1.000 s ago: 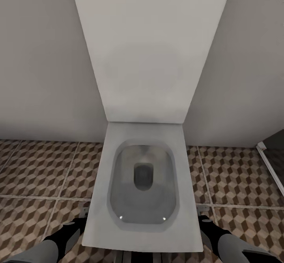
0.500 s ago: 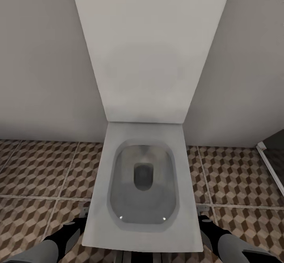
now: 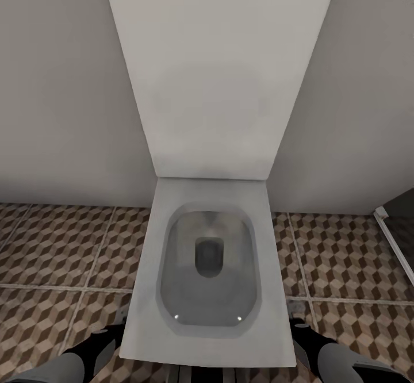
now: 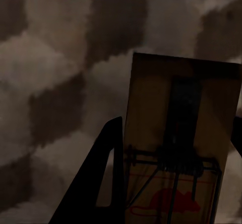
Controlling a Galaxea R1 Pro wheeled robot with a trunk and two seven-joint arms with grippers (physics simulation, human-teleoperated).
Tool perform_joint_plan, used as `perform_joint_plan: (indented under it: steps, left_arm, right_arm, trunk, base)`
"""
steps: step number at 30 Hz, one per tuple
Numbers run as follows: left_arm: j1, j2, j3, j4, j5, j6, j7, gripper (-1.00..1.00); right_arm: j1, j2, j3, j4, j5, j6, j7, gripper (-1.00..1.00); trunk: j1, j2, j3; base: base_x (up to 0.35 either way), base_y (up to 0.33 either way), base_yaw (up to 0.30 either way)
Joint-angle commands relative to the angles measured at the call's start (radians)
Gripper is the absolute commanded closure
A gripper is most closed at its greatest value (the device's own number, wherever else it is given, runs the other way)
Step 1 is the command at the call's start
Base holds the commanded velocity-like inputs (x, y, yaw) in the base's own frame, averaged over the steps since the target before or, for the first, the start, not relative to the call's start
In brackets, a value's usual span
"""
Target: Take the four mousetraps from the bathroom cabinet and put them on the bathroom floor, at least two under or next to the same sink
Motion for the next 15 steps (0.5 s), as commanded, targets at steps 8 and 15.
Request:
perform_joint_plan:
  steps: [8,15]
  left_arm:
    - [0.000,0.000,-0.008,0.004,0.008,0.002,-0.002,1.00]
    - [0.000,0.001,-0.008,0.010,0.008,0.000,-0.003,1.00]
  right_arm:
    - [0.000,0.000,-0.008,0.019,0.009,-0.026,-0.002,1.00]
    - [0.000,0.000,-0.008,0.020,0.009,-0.027,-0.002,1.00]
  trunk:
    - [0.000,0.000,-0.001]
    - [0.000,0.000,-0.001]
  base:
    - [0.000,0.000,0.000]
    - [0.000,0.000,0.000]
